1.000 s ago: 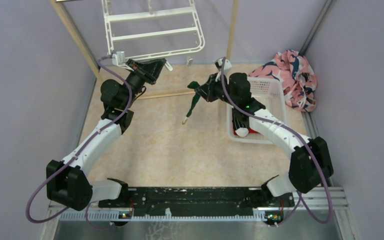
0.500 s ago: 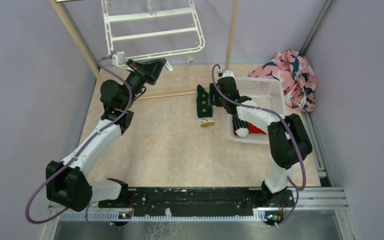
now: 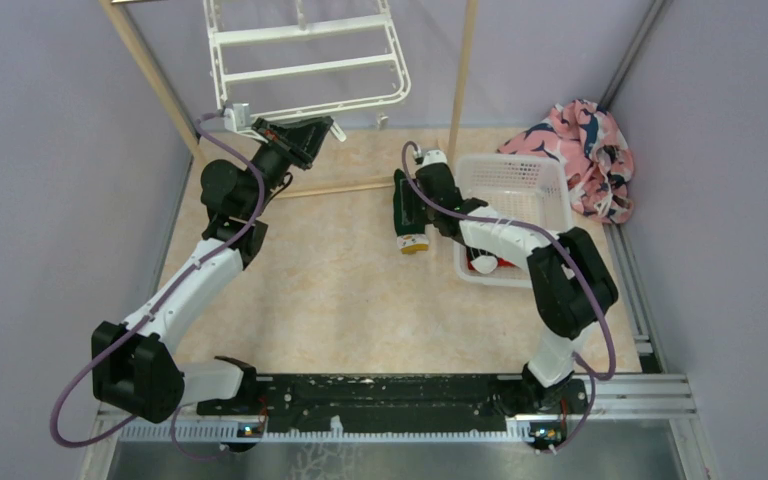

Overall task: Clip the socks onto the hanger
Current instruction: Place the sock at the center of the board, then pick up the sock at the center of the board, then clamp the sock onto the hanger.

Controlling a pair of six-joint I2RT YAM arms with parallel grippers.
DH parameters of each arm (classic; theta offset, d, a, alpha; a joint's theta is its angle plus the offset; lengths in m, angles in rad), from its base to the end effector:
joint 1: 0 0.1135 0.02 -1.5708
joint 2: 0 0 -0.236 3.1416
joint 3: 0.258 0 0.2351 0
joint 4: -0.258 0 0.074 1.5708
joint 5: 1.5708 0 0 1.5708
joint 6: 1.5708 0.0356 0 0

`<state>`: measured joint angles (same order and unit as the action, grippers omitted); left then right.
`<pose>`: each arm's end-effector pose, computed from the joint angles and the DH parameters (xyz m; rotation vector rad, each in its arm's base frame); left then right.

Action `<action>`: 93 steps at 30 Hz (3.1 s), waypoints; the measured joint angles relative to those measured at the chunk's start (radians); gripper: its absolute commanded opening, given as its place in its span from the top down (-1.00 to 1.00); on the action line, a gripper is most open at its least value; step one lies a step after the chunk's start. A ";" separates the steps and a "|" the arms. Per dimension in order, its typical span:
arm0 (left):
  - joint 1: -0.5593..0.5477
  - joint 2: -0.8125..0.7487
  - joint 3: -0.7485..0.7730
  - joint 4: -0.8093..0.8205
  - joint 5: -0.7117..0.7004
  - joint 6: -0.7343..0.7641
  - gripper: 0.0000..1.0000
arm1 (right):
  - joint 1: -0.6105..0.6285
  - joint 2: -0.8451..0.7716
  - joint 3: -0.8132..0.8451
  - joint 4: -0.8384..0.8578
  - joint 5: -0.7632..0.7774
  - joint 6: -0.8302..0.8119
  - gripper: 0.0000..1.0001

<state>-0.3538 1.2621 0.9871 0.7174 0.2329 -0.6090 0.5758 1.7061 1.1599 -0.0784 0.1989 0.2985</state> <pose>0.2613 -0.1053 0.3809 0.0660 1.1943 -0.9826 0.3105 0.1932 0.2168 -0.1920 2.1863 0.2768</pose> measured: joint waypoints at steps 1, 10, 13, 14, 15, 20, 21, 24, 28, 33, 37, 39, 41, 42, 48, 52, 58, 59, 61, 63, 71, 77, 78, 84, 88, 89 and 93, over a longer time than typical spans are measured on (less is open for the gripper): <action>0.000 0.000 0.000 0.000 0.000 0.000 1.00 | 0.001 0.016 0.000 -0.003 -0.009 0.000 -0.26; 0.000 0.000 0.000 0.000 0.000 0.000 1.00 | 0.032 0.127 0.002 -0.056 -0.029 -0.003 -0.26; 0.000 0.000 0.000 0.000 0.000 0.000 1.00 | 0.042 0.132 0.002 -0.066 -0.036 -0.003 -0.19; 0.000 0.000 0.000 0.000 0.000 0.000 1.00 | 0.044 0.132 0.002 -0.064 -0.037 -0.003 -0.12; 0.000 0.000 0.000 0.000 0.000 0.000 1.00 | 0.045 0.132 0.001 -0.063 -0.039 -0.003 -0.02; 0.000 0.000 0.000 0.000 0.000 0.000 1.00 | 0.045 0.134 -0.003 -0.064 -0.040 -0.002 0.17; 0.000 0.000 0.000 0.000 0.000 0.000 1.00 | 0.045 0.134 -0.004 -0.064 -0.041 -0.002 0.16; 0.000 0.000 0.000 0.000 0.000 0.000 1.00 | 0.045 0.137 -0.008 -0.065 -0.044 -0.002 0.13; 0.000 0.000 0.000 0.000 0.000 -0.001 1.00 | 0.045 0.148 -0.008 -0.065 -0.046 -0.007 0.27; 0.000 0.000 0.000 0.000 0.000 -0.002 1.00 | 0.045 0.178 -0.010 -0.064 -0.068 -0.012 0.75; 0.000 0.000 0.000 0.000 0.000 -0.004 1.00 | 0.045 0.179 -0.021 -0.036 -0.111 -0.013 1.00; 0.000 0.000 0.000 0.000 0.000 -0.005 1.00 | 0.046 0.180 -0.022 -0.031 -0.131 -0.009 1.00; 0.000 0.000 0.000 0.000 0.000 -0.005 1.00 | 0.050 0.180 -0.022 -0.026 -0.151 -0.007 1.00; 0.000 0.000 0.000 0.000 0.000 -0.005 1.00 | 0.054 0.180 -0.022 -0.024 -0.168 -0.005 1.00; 0.000 0.000 0.000 0.000 0.000 -0.005 1.00 | 0.077 0.180 -0.033 0.028 -0.306 0.051 1.00; 0.000 0.000 0.000 0.000 0.000 -0.005 1.00 | 0.076 0.172 -0.041 0.073 -0.395 0.094 1.00; 0.000 -0.005 0.000 -0.005 0.000 -0.003 1.00 | 0.055 0.051 -0.115 0.142 -0.489 0.142 1.00; 0.000 -0.006 0.000 -0.004 0.000 -0.003 1.00 | 0.047 0.014 -0.132 0.148 -0.493 0.148 1.00; 0.000 -0.006 0.000 -0.003 0.000 -0.004 1.00 | 0.037 -0.064 -0.160 0.165 -0.489 0.151 1.00; 0.000 -0.006 0.000 -0.003 0.000 -0.005 1.00 | 0.032 -0.158 -0.195 0.198 -0.475 0.166 1.00; 0.000 -0.006 0.000 -0.001 0.000 -0.019 1.00 | 0.114 -0.394 -0.272 0.433 -0.291 0.238 1.00; -0.004 -0.006 0.000 0.000 0.000 -0.027 1.00 | 0.223 -0.388 -0.304 0.598 -0.085 0.252 1.00; -0.005 -0.006 0.000 0.000 0.000 -0.029 1.00 | 0.229 -0.380 -0.304 0.624 -0.062 0.261 1.00; -0.005 -0.006 0.000 -0.001 -0.001 -0.033 1.00 | 0.243 -0.328 -0.282 0.725 0.063 0.269 1.00; -0.007 -0.006 0.000 -0.001 -0.001 -0.039 1.00 | 0.245 -0.280 -0.211 0.750 0.097 0.251 1.00; -0.008 -0.006 0.000 -0.001 -0.002 -0.041 1.00 | 0.246 -0.266 -0.188 0.756 0.098 0.244 1.00; -0.011 -0.006 0.000 -0.002 -0.008 -0.044 1.00 | 0.246 -0.210 -0.097 0.772 0.106 0.208 1.00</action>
<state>-0.3649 1.2564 0.9871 0.7155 0.2245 -0.6533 0.8219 1.4960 1.0630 0.6933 0.3050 0.5060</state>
